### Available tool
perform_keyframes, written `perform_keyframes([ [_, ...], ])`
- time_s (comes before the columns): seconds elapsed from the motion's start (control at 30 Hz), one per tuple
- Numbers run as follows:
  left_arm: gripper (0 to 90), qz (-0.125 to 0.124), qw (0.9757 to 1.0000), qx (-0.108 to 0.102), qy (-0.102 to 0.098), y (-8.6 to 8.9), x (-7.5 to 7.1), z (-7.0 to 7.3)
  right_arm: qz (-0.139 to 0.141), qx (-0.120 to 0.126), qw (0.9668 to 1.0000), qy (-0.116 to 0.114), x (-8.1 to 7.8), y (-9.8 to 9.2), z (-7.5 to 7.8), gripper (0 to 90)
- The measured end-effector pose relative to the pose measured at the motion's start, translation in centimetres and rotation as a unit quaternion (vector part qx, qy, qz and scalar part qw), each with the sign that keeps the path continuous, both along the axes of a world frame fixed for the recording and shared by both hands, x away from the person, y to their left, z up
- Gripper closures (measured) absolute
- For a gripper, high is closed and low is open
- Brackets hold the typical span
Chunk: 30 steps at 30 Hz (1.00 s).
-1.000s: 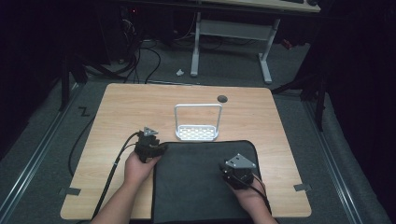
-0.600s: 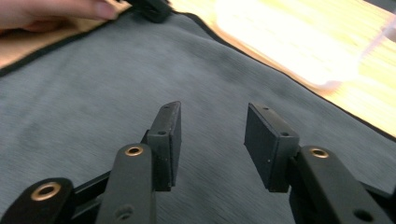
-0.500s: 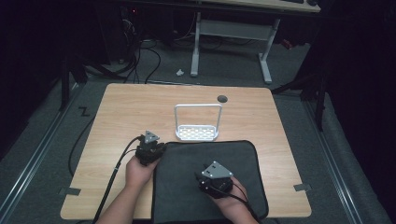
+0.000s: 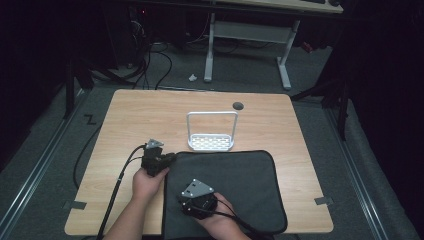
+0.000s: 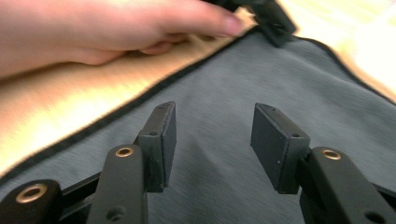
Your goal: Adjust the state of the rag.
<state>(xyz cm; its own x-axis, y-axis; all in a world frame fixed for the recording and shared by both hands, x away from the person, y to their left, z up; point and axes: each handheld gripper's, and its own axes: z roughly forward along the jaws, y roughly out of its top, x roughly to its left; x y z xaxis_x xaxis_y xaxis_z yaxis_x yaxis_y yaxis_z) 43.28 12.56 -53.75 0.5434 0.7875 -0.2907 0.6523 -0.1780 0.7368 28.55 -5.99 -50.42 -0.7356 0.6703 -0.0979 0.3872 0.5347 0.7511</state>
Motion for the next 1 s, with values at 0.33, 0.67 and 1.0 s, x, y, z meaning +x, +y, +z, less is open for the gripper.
perform_keyframes([
  [0.33,80.9,0.002,0.9999,-0.01,0.006,0.2,0.1,-0.1,0.05,-0.008,0.9984,0.024,-1.3,3.3,-1.2,48.4],
  [0.67,80.8,0.001,0.9999,-0.012,0.008,0.2,0.1,-0.1,0.078,-0.006,0.996,0.043,-3.0,4.3,-2.2,48.2],
  [1.0,80.8,0.003,0.9998,-0.017,0.012,0.3,0.2,-0.1,0.069,-0.022,0.9971,0.023,-2.5,3.6,-2.2,81.6],
])
